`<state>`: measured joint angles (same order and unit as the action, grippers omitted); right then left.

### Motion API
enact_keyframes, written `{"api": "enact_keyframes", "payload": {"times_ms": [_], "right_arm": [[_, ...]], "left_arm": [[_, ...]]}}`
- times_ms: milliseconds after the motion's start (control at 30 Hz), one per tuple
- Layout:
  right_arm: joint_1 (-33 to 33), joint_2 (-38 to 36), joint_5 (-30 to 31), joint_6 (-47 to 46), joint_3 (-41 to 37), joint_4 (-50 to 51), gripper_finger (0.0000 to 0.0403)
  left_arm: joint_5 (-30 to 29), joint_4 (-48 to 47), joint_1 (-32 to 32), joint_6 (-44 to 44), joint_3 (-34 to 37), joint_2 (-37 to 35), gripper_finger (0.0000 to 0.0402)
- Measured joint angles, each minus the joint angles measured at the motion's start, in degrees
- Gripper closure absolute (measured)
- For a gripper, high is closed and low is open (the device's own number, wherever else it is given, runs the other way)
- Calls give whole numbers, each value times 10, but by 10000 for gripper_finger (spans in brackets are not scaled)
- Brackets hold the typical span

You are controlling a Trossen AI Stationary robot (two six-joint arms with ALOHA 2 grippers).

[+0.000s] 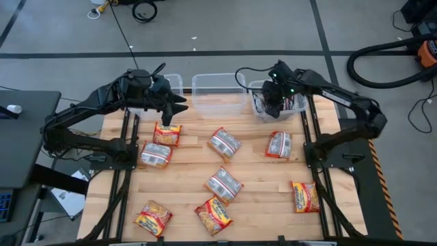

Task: Sort Maruchan noodles
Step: Put the orange noodle pack into the top center transparent bin

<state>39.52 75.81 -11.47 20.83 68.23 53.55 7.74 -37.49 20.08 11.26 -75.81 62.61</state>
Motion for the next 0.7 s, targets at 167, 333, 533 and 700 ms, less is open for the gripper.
{"api": "enact_keyframes", "payload": {"times_ms": [167,333,533,700], "right_arm": [[-118,-46,9,-84,0,-22,341],[-275,-27,82,-180,0,-64,339],[-397,56,121,-294,0,-130,319],[-439,140,122,-367,36,-140,289]], "left_arm": [[-21,24,-18,-25,0,0,221],[-27,37,-30,-25,0,-10,221],[-28,17,-51,-28,1,-39,221],[-28,-27,-68,-30,1,-90,221]]}}
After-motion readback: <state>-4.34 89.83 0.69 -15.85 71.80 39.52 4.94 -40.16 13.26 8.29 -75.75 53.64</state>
